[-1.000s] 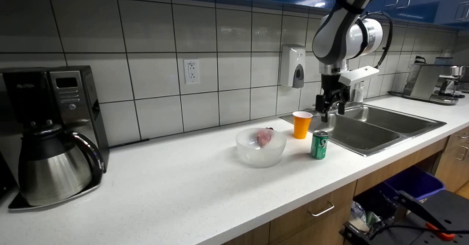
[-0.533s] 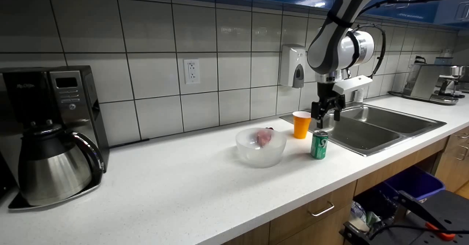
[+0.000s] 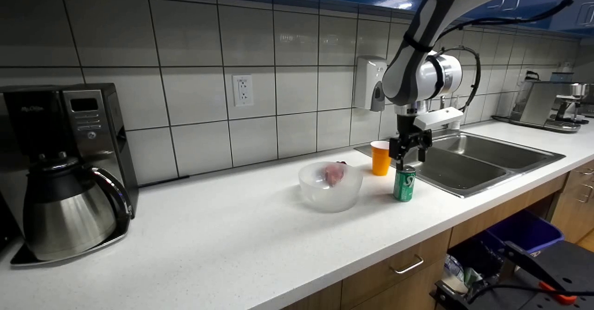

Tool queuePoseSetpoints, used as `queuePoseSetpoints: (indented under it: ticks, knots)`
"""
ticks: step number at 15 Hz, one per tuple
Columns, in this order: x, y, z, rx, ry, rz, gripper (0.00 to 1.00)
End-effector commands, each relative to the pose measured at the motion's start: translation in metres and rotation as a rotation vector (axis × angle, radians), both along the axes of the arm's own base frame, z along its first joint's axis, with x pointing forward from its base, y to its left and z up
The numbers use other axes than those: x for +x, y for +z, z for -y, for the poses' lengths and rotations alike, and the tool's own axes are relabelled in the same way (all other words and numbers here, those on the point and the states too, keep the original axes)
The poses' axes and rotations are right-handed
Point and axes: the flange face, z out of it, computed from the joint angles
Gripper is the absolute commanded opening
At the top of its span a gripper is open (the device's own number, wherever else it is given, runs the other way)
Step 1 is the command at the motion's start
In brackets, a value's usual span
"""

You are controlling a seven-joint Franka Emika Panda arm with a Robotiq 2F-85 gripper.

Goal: Put the can into the bowl

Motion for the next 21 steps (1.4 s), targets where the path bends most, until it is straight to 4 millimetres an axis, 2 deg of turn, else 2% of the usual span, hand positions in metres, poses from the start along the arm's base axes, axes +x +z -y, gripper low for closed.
queuePoseSetpoints:
  ticks: [1, 7, 18, 19, 20, 21]
  knots:
    - [0.017, -0.011, 0.004, 0.021, -0.006, 0.011, 1.0]
    - [0.026, -0.028, 0.007, 0.032, -0.015, -0.003, 1.0]
    - [0.028, -0.05, 0.011, 0.041, -0.023, -0.03, 1.0]
    - [0.028, -0.052, 0.011, 0.044, -0.023, -0.032, 0.9]
    - [0.028, -0.054, 0.011, 0.047, -0.02, -0.033, 0.74]
    - [0.027, -0.055, 0.011, 0.057, -0.02, -0.033, 0.66]
